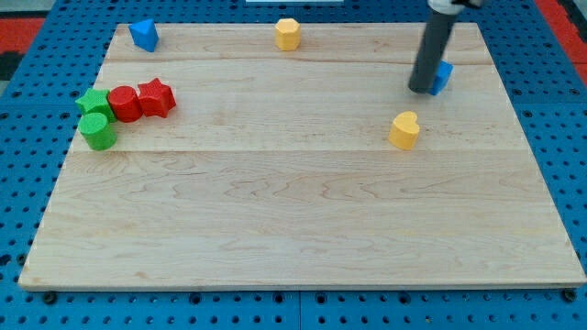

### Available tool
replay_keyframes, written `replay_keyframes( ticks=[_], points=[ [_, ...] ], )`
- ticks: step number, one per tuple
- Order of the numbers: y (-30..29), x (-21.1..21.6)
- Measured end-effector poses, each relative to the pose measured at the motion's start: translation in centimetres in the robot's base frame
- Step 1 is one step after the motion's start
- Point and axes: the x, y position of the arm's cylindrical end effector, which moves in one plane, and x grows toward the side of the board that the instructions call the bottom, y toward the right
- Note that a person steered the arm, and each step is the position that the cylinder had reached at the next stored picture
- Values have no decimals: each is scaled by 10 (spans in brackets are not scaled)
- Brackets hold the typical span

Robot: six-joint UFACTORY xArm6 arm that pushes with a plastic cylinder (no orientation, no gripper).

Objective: Slide the blue cube towards top right

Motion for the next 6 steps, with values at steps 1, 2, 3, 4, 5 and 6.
replay_keyframes(
  ticks=[1, 2, 3, 4, 5, 6],
  points=[
    [-4, -21],
    [-5, 44],
    [47, 64],
    [20, 7],
    [5, -31],
    [-5, -51]
  ],
)
